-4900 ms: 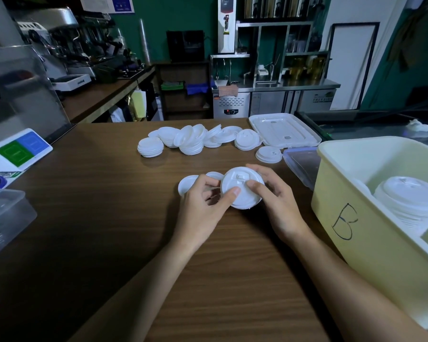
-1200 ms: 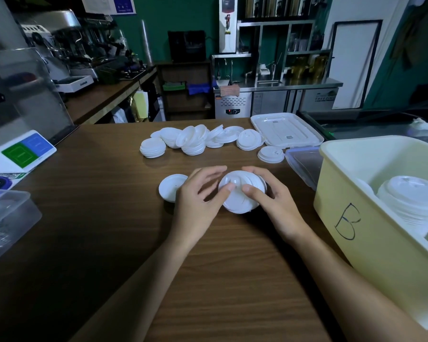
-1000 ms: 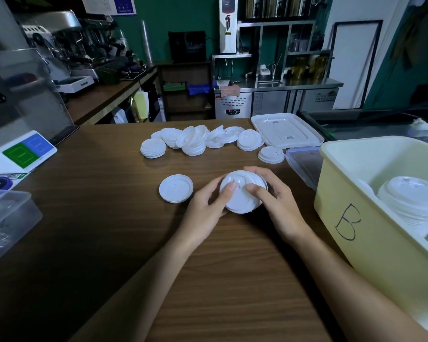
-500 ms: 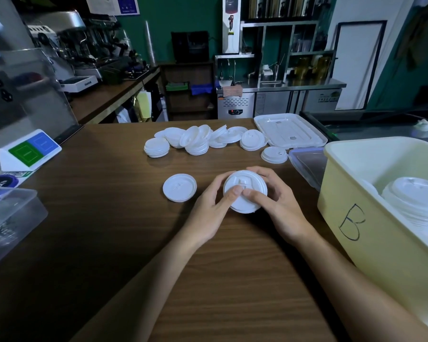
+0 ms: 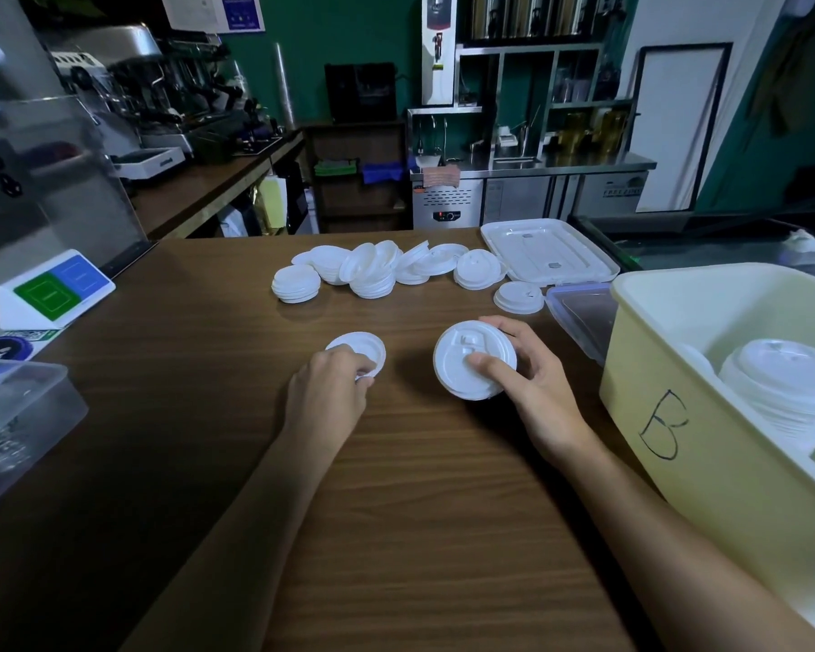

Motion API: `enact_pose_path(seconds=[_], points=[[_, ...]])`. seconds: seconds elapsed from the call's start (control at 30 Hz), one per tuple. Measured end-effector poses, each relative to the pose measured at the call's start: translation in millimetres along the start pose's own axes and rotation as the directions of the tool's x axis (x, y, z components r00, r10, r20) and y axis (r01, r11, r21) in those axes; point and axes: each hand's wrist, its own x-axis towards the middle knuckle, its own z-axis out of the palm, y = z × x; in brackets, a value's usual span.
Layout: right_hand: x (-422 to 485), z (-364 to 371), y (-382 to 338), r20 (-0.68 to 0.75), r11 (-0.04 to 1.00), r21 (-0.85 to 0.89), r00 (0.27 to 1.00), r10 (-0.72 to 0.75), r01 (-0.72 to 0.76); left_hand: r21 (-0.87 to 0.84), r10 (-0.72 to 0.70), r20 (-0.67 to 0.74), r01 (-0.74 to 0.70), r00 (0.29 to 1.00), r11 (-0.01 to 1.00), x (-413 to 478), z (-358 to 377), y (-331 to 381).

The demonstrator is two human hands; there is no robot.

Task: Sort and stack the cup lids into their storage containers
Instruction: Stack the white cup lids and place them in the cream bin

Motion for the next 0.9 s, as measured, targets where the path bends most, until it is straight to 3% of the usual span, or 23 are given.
enact_pose_path(seconds=[0.23,0.33,0.5,0.6,0.73,0.9], points=[[1.6,-1.2,2.9,-0.003,1.0,0.006,1.0,-0.004,0.004,-0.319,-0.055,0.032,0.062,0.998,0.946,-1.7,0.7,9.7],[1.8,-1.2,3.2,-0.004,1.0,-0.007,1.0,-0.006,0.006,-0.512,-0.117,0.016,0.109,0.993,0.852,-2.9,-6.1,18.7],[3.1,-2.5,4.6,-0.047,1.0,-0.023,0.999,-0.016,0.015,-0.763,-0.219,0.005,0.145,0.976,0.63,-4.3,-23.4,34.0],[3.5,-3.1,4.9,-0.068,1.0,-0.02,0.997,-0.02,0.019,-0.893,-0.254,0.011,0.124,0.967,0.432,-4.4,-27.2,38.4],[3.4,-2.7,3.7,-0.095,0.999,-0.023,0.995,-0.026,0.024,-0.968,-0.184,0.132,0.167,0.974,0.186,-5.3,-25.2,40.4],[1.9,-0.6,2.2,-0.032,0.999,-0.011,0.999,-0.037,0.037,-0.957,-0.059,0.195,0.203,0.979,0.209,-11.9,-17.6,50.2]])
